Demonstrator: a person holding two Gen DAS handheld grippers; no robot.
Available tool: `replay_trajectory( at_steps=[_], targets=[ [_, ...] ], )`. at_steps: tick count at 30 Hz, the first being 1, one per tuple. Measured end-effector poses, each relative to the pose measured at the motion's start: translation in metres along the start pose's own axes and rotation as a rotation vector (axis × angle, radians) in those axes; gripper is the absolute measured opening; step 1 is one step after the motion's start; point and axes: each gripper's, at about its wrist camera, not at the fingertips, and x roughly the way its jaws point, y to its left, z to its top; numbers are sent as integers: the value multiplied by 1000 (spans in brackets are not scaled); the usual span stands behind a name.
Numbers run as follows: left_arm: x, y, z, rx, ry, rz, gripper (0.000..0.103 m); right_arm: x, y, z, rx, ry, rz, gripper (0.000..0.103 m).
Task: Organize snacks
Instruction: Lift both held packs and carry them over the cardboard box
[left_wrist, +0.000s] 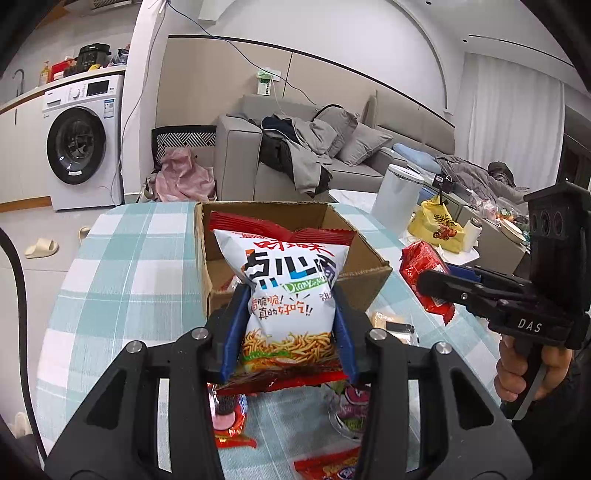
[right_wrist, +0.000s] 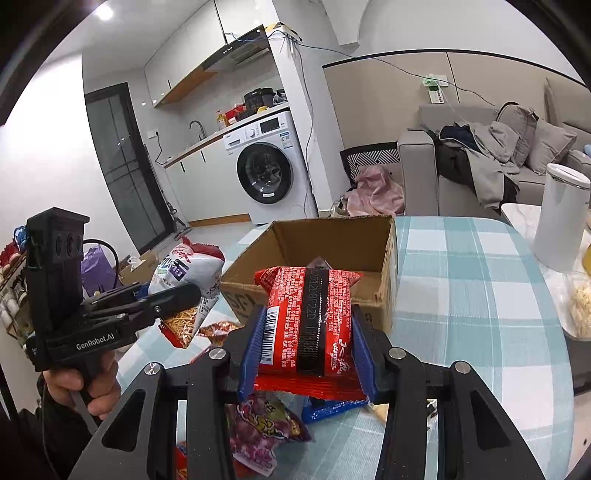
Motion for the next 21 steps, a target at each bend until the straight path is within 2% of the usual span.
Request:
replay_trajectory(
  at_steps=[21],
  targets=[
    [47,9,36,-23,0,31,40,41,-12,32,44,23,5,44]
  ],
)
